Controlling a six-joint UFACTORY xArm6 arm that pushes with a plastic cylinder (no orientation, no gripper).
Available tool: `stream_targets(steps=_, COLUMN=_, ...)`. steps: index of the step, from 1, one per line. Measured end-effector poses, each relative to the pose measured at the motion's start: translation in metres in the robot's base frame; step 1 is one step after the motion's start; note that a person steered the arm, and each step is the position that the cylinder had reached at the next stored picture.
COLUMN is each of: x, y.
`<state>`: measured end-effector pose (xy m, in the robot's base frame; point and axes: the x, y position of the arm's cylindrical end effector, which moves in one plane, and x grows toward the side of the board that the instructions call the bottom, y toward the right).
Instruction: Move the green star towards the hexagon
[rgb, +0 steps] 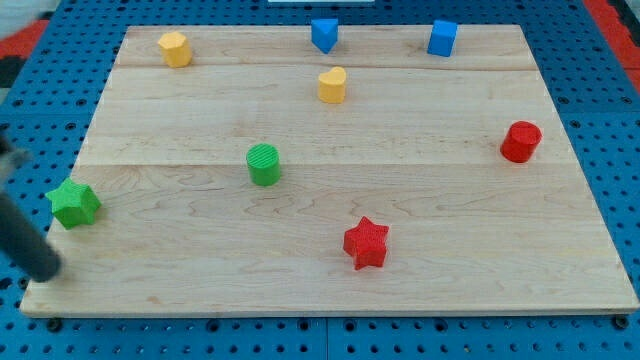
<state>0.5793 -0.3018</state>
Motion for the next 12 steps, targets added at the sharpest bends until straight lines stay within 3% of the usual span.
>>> stream_targets(steps=2, x=-0.049, y=-0.002)
stream_targets(steps=4, x=-0.103, y=0.06)
stream_targets(steps=5, x=-0.093, y=0.052)
stream_targets(steps=6, x=-0.057, y=0.082)
stream_targets(steps=7, x=-0.091, y=0.095)
stream_targets(steps=9, x=-0.182, y=0.062)
stream_targets(steps=10, x=-0.143, y=0.063)
stream_targets(steps=11, x=-0.133, y=0.102)
stream_targets(steps=12, x=-0.164, y=0.114)
